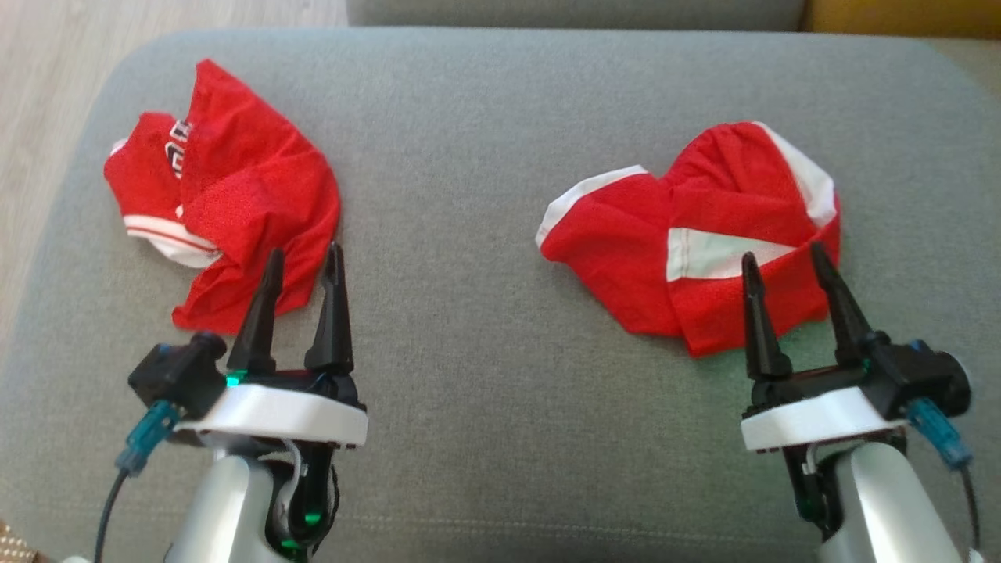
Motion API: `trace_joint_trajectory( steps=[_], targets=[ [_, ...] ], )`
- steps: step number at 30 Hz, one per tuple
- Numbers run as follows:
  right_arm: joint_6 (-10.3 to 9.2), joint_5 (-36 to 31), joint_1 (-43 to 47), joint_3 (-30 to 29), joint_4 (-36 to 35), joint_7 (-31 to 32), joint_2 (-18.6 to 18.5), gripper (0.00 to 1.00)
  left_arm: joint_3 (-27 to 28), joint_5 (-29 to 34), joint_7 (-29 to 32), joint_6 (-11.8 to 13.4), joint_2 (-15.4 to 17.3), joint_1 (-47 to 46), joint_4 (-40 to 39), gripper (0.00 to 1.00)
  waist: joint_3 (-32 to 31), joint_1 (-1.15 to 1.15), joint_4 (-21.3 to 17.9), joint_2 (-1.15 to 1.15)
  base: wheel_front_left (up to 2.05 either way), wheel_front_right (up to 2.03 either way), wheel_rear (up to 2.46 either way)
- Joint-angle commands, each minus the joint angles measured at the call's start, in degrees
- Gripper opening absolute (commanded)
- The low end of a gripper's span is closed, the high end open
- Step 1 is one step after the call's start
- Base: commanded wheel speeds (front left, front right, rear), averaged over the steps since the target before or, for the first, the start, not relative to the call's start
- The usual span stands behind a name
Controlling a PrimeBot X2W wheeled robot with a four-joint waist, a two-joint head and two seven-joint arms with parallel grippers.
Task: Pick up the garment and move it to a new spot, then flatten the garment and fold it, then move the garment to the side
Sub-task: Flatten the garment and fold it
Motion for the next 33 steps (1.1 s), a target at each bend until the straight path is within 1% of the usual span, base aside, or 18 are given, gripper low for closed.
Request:
trace_joint_trajectory(
  steps=[1,13,21,29,30,31,32,33],
  targets=[
    [0.43,-0.50,-2.30,1.77,-1.00,-0.37,-0.29,1.00,1.51,-0.30,-0.69,0.25,0.22,-2.64,-2.23,1.00,0.64,0.00,0.48,0.00,0.00,0.00,0.00],
    [0.43,-0.96,-7.53,4.25,10.31,-0.37,-0.29,1.00,-0.21,-1.22,-0.69,0.79,0.22,-4.37,-2.05,1.00,3.28,0.00,2.95,0.00,0.00,0.00,0.00],
    [0.43,-2.03,-9.67,2.87,14.91,-0.37,-0.29,1.00,-1.80,-0.51,-0.69,1.18,0.22,-5.13,-2.14,1.00,4.47,0.00,4.97,0.00,0.00,0.00,0.00],
    [0.43,-2.46,-10.47,1.92,17.06,-0.37,-0.29,1.00,-1.80,-0.37,-0.69,1.63,0.22,-5.08,-2.40,1.00,4.74,0.00,4.96,0.00,0.00,0.00,0.00],
    [0.43,-2.23,-10.59,1.84,17.44,-0.37,-0.29,0.35,-1.63,-0.28,-0.69,1.64,0.22,-5.13,-2.33,1.00,4.52,0.00,4.51,0.00,0.00,0.00,0.00],
    [0.43,-2.23,-10.59,1.84,17.44,-0.37,-0.29,0.35,-1.63,-0.28,-0.69,1.64,0.22,-5.13,-2.33,1.00,4.52,0.00,4.51,0.00,0.00,0.00,0.00],
    [0.43,-2.18,-10.55,1.82,17.94,-0.37,-0.29,0.00,-1.65,-0.29,-0.69,1.55,0.22,-5.19,-2.29,1.00,4.24,0.00,4.04,0.00,0.00,0.00,0.00],
    [0.43,-2.18,-10.55,1.82,17.94,-0.37,-0.29,0.00,-1.65,-0.29,-0.69,1.55,0.22,-5.19,-2.29,1.00,4.24,0.00,4.04,0.00,0.00,0.00,0.00]
  ],
)
